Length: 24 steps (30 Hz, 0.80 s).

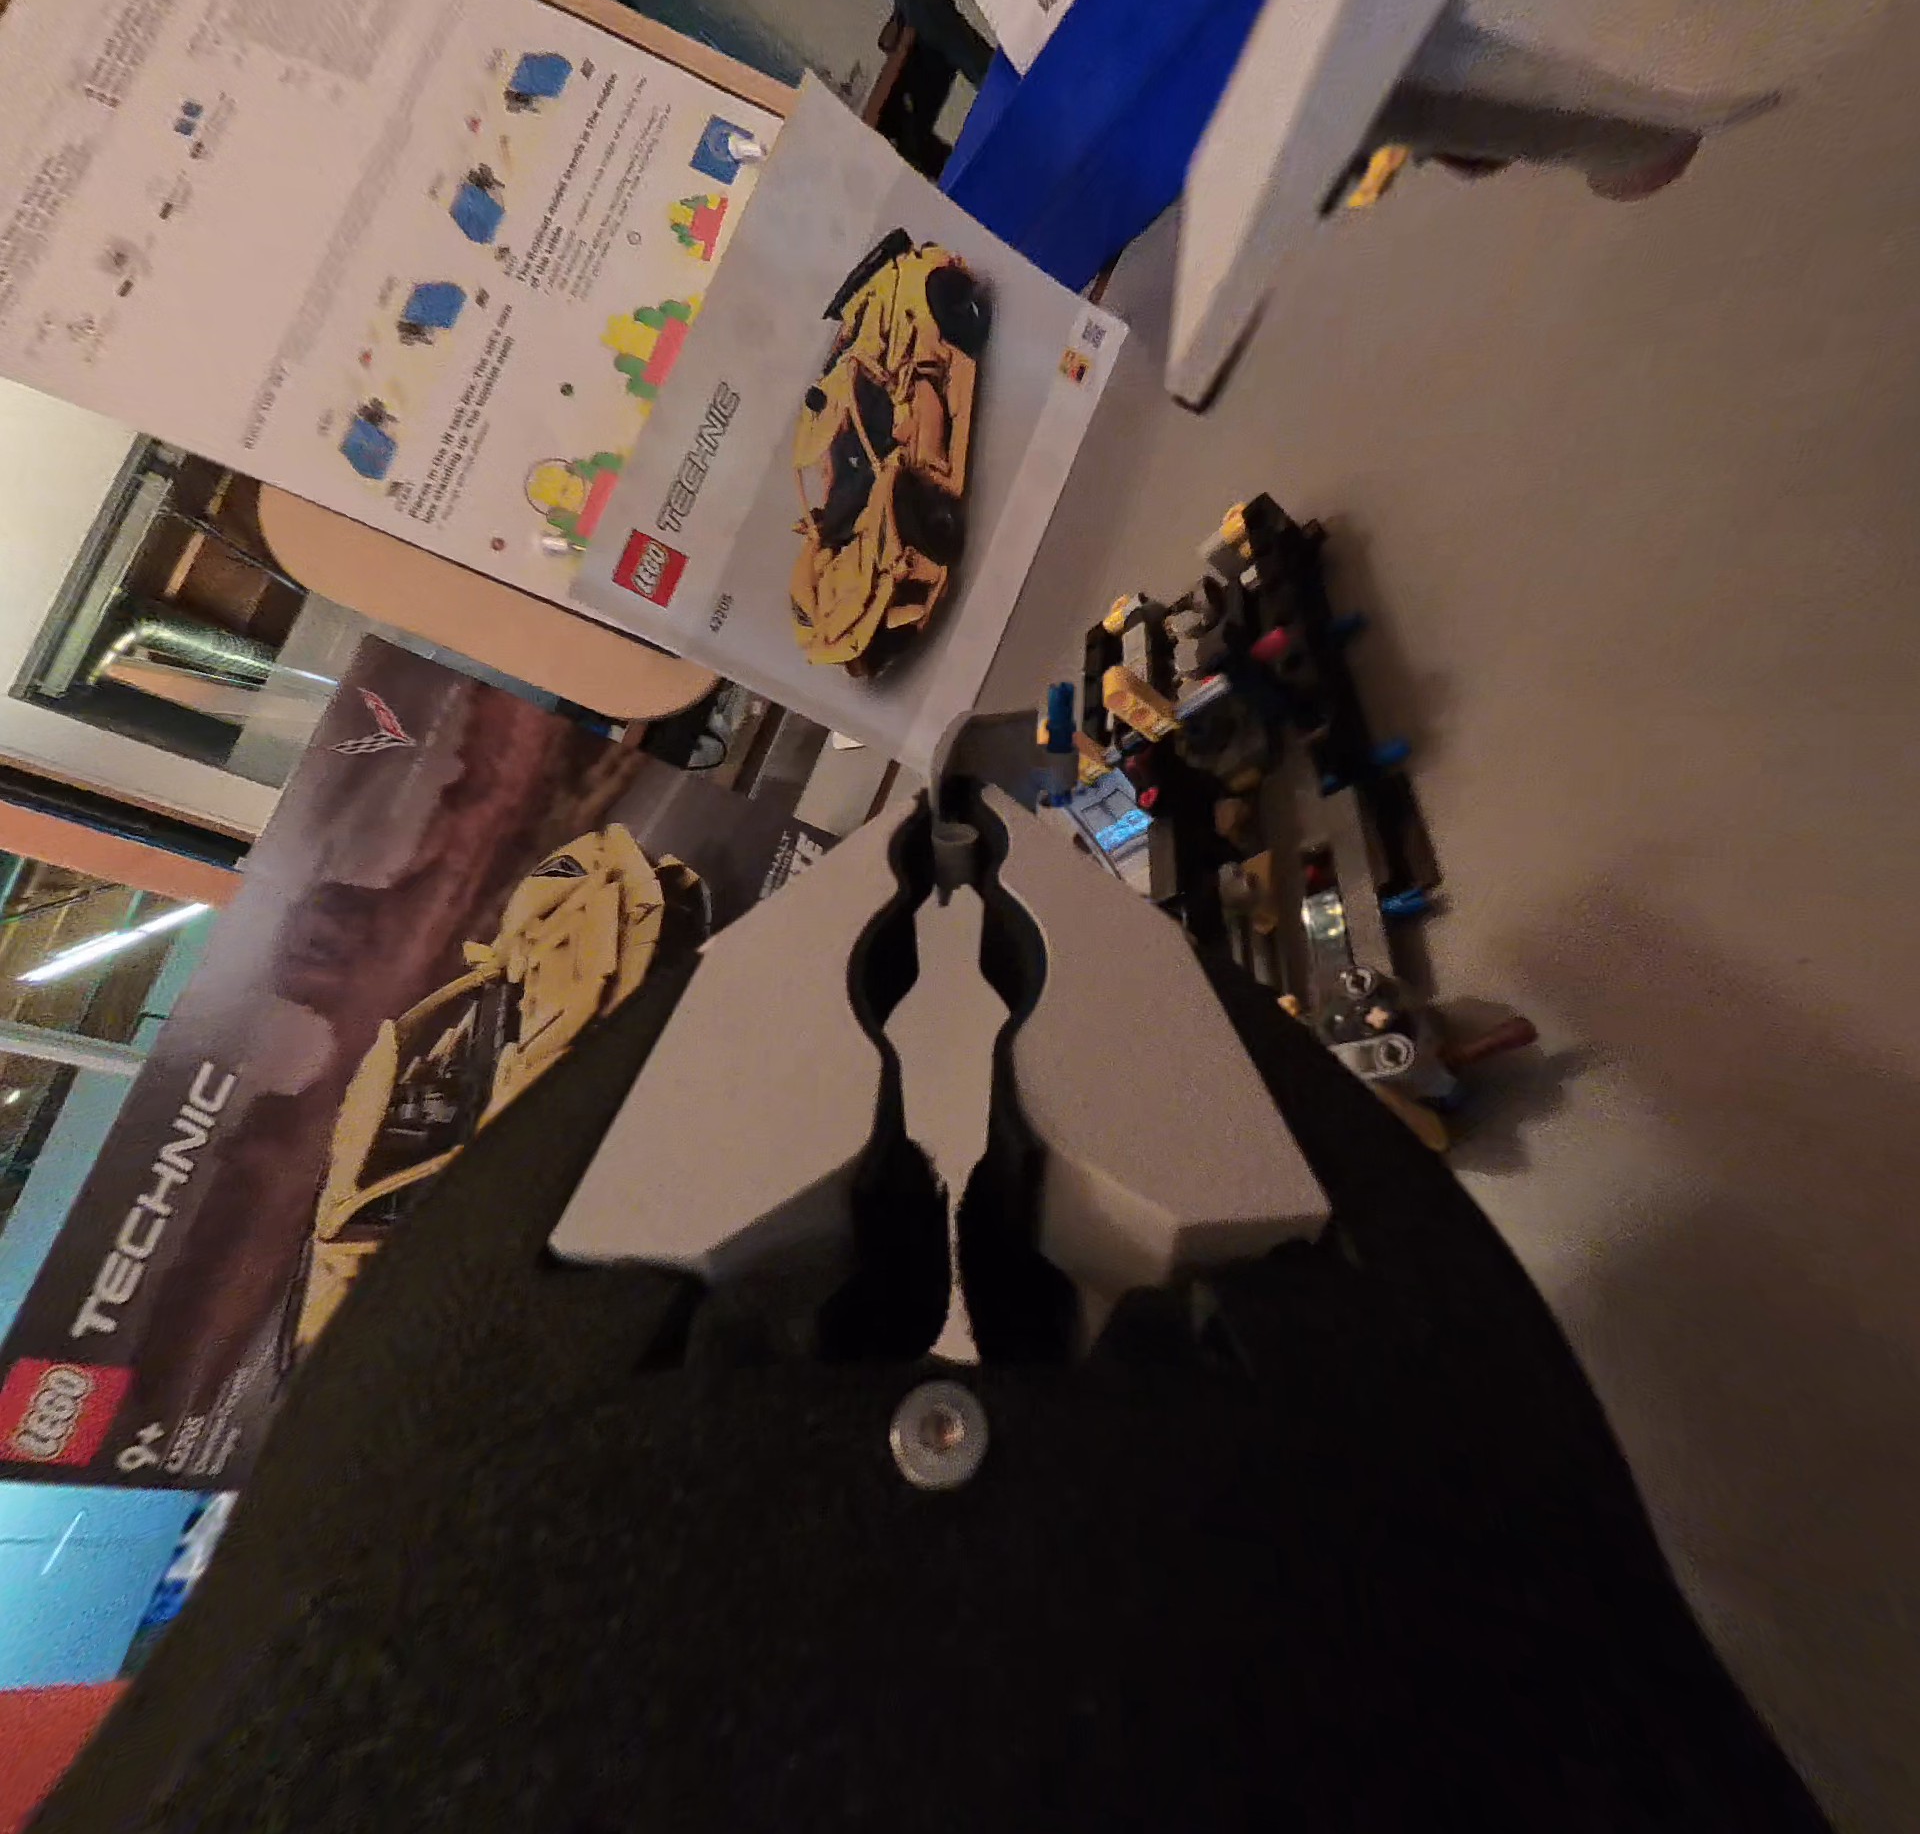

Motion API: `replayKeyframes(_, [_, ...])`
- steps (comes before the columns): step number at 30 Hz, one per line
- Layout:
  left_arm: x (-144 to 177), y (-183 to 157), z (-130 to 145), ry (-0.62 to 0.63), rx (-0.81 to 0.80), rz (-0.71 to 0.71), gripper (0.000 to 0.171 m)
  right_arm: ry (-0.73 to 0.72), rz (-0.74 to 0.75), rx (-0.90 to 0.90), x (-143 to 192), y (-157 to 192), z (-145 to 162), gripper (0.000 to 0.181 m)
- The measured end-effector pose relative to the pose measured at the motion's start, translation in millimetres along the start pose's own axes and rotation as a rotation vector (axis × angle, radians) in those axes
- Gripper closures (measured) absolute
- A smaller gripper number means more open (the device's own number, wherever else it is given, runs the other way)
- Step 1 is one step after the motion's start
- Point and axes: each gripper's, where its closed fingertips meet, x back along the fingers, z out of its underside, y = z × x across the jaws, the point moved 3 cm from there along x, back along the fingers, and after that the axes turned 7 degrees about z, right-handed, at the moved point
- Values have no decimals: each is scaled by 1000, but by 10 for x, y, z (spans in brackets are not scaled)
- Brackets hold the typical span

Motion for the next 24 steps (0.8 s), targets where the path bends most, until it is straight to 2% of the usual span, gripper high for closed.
replayKeyframes(2, [20, -32, -13, -31, 12, 1, 167, 29, 4, 57, -53, 40, 44, 181])
replayKeyframes(4, [2, -56, -14, -11, -30, -9, 167, 26, 18, 102, -55, 73, 49, 181])
replayKeyframes(8, [46, -56, -102, -60, -20, -20, 167, 35, 1, 104, -87, 91, 97, 181])
replayKeyframes(10, [78, -97, -176, -84, -55, -24, 167, 51, 4, 96, -133, 113, 108, 167])
replayKeyframes(13, [111, -155, -255, -104, -123, -39, 167, 61, -1, 90, -161, 129, 115, 167])
replayKeyframes(17, [122, -192, -292, -114, -130, -28, 167, 74, -13, 94, -165, 151, 133, 177])
replayKeyframes(24, [144, -198, -331, -125, -122, -25, 167, 75, -41, 57, -164, 167, 128, 177])
